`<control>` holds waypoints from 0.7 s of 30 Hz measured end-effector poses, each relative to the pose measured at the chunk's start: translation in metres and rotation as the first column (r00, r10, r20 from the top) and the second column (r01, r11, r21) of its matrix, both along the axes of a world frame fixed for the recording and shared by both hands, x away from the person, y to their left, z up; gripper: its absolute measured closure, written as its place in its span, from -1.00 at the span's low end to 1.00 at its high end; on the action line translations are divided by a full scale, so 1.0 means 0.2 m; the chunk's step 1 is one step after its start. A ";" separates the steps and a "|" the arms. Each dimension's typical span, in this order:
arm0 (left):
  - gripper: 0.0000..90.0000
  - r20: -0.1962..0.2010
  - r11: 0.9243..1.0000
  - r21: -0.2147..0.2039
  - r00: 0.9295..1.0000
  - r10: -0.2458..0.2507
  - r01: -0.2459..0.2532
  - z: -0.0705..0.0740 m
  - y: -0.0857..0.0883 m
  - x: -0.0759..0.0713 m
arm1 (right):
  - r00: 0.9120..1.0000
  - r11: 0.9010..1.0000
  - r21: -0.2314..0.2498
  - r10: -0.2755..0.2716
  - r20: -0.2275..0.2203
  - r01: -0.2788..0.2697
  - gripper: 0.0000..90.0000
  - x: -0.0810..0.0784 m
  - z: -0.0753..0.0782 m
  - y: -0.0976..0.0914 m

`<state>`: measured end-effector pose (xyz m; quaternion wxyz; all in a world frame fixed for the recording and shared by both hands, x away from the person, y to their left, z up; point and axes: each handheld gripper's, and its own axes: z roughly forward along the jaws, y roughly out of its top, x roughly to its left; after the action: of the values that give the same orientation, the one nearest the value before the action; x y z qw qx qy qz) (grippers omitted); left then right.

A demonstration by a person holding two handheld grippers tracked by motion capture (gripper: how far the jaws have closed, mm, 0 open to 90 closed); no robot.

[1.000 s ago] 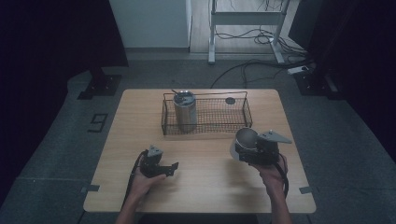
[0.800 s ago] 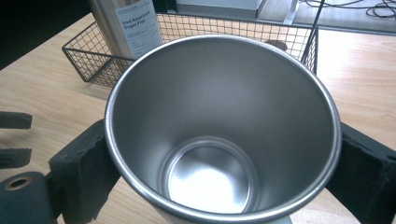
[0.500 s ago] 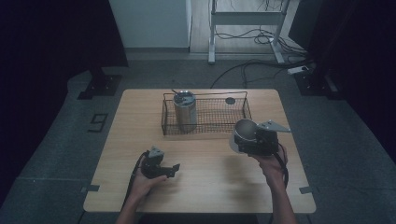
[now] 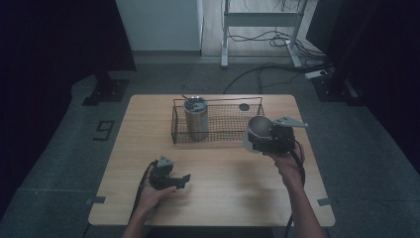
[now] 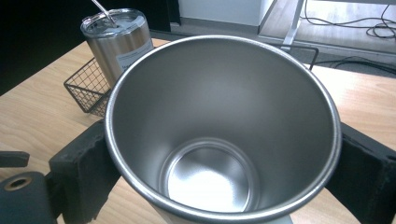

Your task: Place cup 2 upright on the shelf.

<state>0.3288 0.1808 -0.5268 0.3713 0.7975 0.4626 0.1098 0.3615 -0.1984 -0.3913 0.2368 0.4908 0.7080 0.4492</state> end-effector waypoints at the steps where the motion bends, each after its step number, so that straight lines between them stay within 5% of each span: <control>1: -0.68 0.001 1.000 0.002 1.000 -0.003 0.003 0.00 0.00 0.00 | 1.000 1.000 -0.004 -0.001 0.002 0.001 -0.84 0.02 0.01 0.01; 21: -0.68 0.000 1.000 -0.003 1.000 0.001 -0.001 0.00 0.00 0.00 | 1.000 1.000 -0.024 -0.009 0.018 0.009 -0.84 0.16 0.09 0.05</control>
<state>0.3284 0.1818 -0.5259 0.3726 0.7966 0.4632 0.1093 0.3942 -0.1875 -0.3740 0.2510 0.4871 0.7092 0.4437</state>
